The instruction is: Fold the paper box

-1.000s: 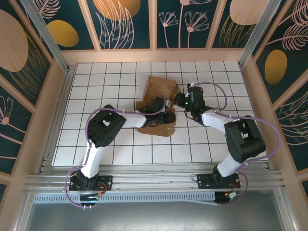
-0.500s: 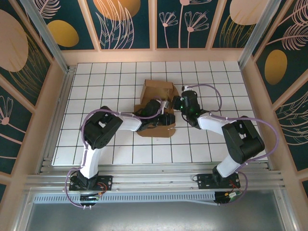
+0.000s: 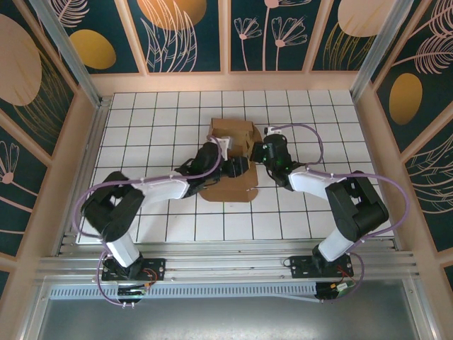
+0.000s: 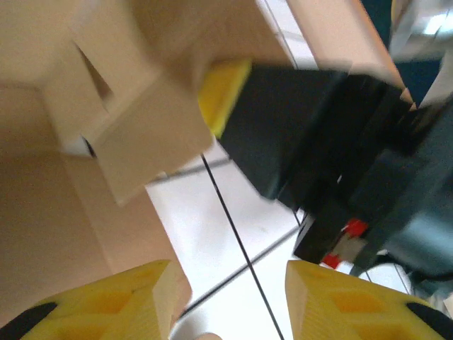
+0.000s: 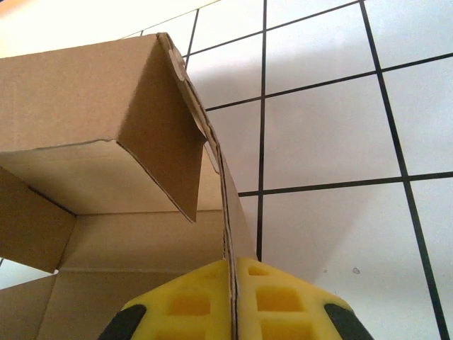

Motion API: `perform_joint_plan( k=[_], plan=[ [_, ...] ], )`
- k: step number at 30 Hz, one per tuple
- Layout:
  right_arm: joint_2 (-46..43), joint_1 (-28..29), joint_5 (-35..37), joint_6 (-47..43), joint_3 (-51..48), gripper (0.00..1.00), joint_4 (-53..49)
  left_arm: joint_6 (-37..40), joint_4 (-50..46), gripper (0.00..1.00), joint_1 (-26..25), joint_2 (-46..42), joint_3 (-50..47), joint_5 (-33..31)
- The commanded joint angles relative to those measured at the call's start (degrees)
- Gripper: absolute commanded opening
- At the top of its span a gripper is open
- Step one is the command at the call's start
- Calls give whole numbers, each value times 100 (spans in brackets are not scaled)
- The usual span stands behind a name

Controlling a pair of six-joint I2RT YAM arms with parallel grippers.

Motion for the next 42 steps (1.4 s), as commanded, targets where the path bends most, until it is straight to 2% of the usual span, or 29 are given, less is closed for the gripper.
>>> perform_joint_plan(
  k=[1, 5, 10, 12, 15, 20, 26, 33, 38, 42],
  plan=[
    [11, 63, 166, -186, 5, 0, -504, 49, -600, 48, 255, -731, 139, -1308],
    [13, 63, 204, -242, 46, 0, -523, -160, -1394, 52, 836, -1085, 533, -1500],
    [39, 63, 286, -373, 129, 0, -615, 152, -2703, 53, 1464, -333, 1935, -680],
    [42, 198, 387, -478, 172, 0, -678, 145, -2896, 54, 1608, -49, 2262, -308],
    [2, 300, 601, -652, 197, 0, -725, 51, -2917, 55, 1772, 215, 2507, 72],
    [19, 409, 663, -863, 334, 0, -789, -132, -2683, 56, 1871, 538, 2446, 313],
    [101, 468, 680, -944, 467, 0, -857, -254, -2828, 55, 1881, 472, 2101, -339],
    [176, 493, 640, -953, 559, 0, -901, -498, -2461, 54, 1881, 503, 1730, -90],
    [216, 491, 379, -835, 611, 1, -888, -610, -2247, 48, 1881, 580, 1637, 148],
    [273, 491, -123, -463, 633, 3, -624, -726, -2027, 46, 1881, 660, 1572, 453]
  ],
)
